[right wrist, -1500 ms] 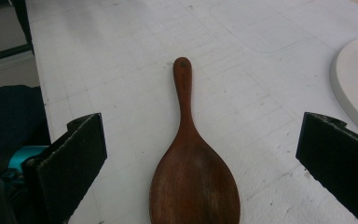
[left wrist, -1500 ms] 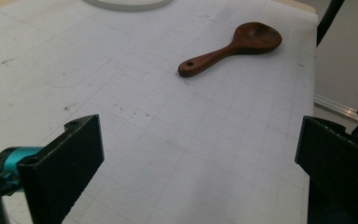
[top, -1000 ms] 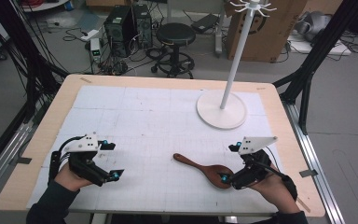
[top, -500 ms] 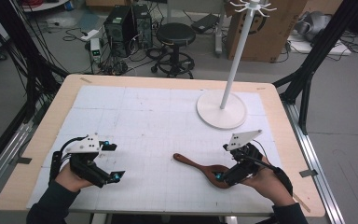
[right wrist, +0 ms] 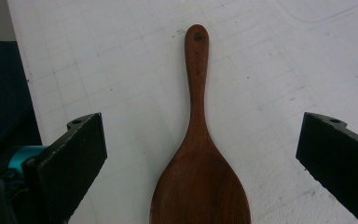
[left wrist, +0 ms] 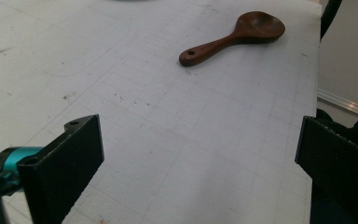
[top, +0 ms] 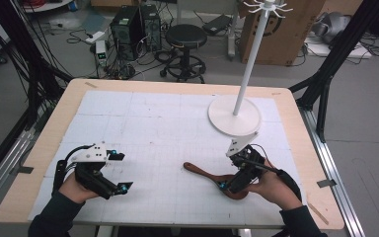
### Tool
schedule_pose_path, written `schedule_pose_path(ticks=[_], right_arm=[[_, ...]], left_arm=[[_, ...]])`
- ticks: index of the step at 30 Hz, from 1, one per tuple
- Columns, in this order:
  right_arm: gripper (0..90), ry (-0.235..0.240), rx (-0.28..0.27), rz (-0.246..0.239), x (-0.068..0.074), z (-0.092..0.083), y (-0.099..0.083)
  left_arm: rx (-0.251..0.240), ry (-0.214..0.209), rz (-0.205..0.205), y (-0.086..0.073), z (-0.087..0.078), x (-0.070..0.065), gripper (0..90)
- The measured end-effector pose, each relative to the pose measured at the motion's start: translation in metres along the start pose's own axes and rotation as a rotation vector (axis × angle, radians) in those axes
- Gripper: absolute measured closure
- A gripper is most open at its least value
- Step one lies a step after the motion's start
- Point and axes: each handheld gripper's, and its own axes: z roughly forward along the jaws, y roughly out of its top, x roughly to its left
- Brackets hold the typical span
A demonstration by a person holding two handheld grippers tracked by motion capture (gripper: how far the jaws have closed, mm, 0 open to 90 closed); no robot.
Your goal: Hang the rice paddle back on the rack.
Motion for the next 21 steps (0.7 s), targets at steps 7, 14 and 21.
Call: schedule_pose_path(ticks=[7, 14, 21], right_arm=[[0.5, 0.024, 0.062, -0.005, -0.001, 0.007, 0.005], [0.5, 0.028, 0.154, -0.022, -0.001, 0.008, 0.01], [0.5, 0.032, 0.236, -0.032, -0.001, 0.016, 0.012]], left_arm=[[0.018, -0.011, 0.012, 0.0, 0.002, -0.001, 1.6], [0.022, -0.009, 0.01, 0.0, 0.002, -0.001, 1.6], [0.024, -0.02, 0.011, -0.001, 0.003, -0.001, 1.7]])
